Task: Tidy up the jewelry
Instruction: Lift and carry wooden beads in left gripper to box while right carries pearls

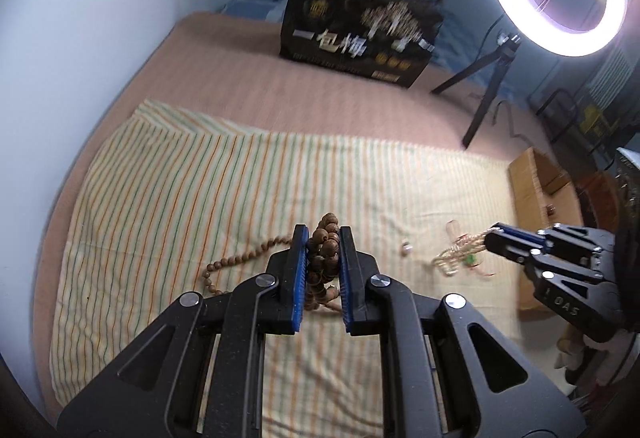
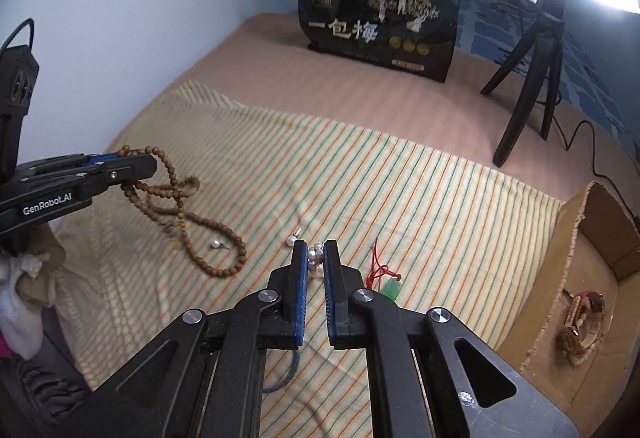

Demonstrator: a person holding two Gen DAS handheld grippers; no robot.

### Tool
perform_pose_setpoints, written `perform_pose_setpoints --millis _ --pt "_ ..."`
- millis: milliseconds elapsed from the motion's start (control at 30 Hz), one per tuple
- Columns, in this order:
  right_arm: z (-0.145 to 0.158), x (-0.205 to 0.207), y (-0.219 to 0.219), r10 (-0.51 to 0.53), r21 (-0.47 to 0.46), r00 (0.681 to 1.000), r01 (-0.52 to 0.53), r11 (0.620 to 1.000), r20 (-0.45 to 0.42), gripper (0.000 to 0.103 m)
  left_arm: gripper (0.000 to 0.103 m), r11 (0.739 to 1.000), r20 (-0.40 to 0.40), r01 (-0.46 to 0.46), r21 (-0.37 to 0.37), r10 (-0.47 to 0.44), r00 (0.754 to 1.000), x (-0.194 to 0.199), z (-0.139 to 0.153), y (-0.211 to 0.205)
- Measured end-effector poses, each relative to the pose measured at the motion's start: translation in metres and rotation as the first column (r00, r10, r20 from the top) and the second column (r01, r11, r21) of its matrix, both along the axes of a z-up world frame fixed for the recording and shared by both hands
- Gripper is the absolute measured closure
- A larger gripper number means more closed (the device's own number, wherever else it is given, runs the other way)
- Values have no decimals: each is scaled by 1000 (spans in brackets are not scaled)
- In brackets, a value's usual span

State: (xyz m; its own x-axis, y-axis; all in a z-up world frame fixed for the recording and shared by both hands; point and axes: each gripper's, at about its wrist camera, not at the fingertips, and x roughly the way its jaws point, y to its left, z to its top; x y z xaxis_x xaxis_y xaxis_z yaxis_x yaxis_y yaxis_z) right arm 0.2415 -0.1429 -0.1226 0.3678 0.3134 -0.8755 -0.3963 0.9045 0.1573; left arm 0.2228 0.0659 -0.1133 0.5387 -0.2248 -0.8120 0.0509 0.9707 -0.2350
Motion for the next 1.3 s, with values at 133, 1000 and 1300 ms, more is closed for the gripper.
perform_pose_setpoints --millis 133,1000,1300 --pt "18 -4 -8 -10 31 1000 9 999 26 97 92 999 56 5 -40 -3 998 -11 28 -1" --pt "98 -49 -127 -177 109 966 158 981 190 97 92 985 337 140 -105 -97 937 -61 172 -63" --pt "103 -55 -174 -251 115 947 232 966 200 97 92 959 377 255 -119 -194 906 -67 196 -126"
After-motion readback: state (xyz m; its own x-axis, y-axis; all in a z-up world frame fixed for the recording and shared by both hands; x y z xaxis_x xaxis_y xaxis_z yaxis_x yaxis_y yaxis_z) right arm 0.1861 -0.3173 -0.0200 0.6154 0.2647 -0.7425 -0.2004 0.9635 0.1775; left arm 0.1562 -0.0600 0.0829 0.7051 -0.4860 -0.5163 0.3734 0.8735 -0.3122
